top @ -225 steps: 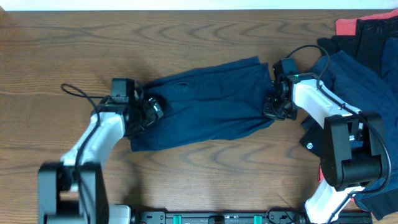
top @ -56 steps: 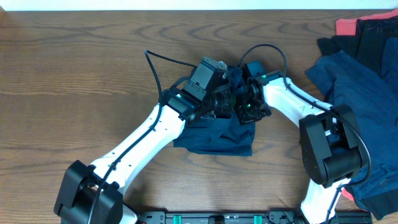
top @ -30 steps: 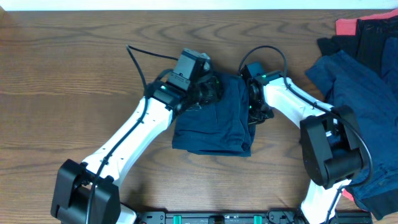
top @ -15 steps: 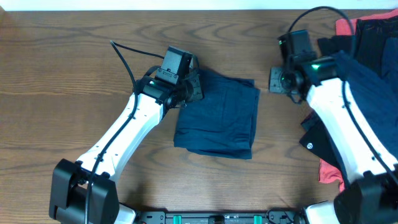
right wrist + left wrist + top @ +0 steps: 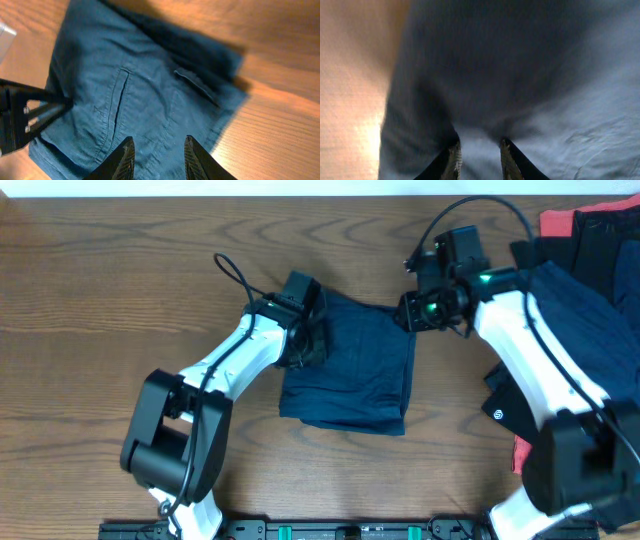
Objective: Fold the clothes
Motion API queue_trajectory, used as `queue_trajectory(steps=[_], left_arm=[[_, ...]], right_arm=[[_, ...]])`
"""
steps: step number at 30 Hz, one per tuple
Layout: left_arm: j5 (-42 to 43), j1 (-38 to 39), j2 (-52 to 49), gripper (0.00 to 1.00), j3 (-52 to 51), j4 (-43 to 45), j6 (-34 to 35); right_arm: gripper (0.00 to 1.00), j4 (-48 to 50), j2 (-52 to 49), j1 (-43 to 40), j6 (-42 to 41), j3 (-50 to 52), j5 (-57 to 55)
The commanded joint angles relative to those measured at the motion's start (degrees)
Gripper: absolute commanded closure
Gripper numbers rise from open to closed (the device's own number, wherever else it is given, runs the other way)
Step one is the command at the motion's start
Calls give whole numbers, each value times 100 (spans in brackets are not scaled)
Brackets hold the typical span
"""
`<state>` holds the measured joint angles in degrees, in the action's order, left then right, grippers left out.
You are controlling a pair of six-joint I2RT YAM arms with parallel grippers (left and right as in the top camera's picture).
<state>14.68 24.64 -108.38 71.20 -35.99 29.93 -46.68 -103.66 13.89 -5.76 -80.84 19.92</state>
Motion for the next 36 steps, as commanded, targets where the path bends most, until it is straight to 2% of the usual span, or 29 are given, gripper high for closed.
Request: queue_trajectory(steps=[1,6,7,8,9,12,19,21,22,24,25,26,30,36], left_arm=[[184,7,-195,71,114,-310,-28],[184,7,-278,71,114,-848,37],[184,7,-269,78,114,-931,68],[184,7,-258,90,114,-1029,114],[184,7,-240,94,114,-1119,155],[188,7,-146,94,114,-1266,162],[284,-26,625,93,116,-1576,-120],[107,-76,940,89,116,-1384,-343],[-116,-125,1132,83,116,-1235,-463],[-756,-225,1447,46,116,-907,-485],[-1093,-275,1567,39,116,-719,-485],[-1432,-328,1659,37,116,-505,-485],[-2428,-581,1714,37,114,680,-492],[-2350,-872,1172,37,114,2286,-640]], right_arm=[[69,28,-468,76,177,-35,625],[69,20,-1163,74,175,-35,455],[70,20,-1266,74,162,-35,304],[72,22,-1375,74,81,-35,50],[72,26,-1451,74,-109,-35,-256],[71,116,-1486,68,-293,-44,-719],[67,-190,-940,35,-33,-590,-942],[66,-348,-697,33,-33,-754,-931],[64,-433,-549,33,-33,-822,-870],[59,-573,-269,46,-33,-850,-619],[57,-660,-166,55,-33,-850,-439],[57,-785,-72,72,-33,-850,-214],[56,-1333,15,190,-33,-831,522],[57,-1613,-13,645,157,-444,907]])
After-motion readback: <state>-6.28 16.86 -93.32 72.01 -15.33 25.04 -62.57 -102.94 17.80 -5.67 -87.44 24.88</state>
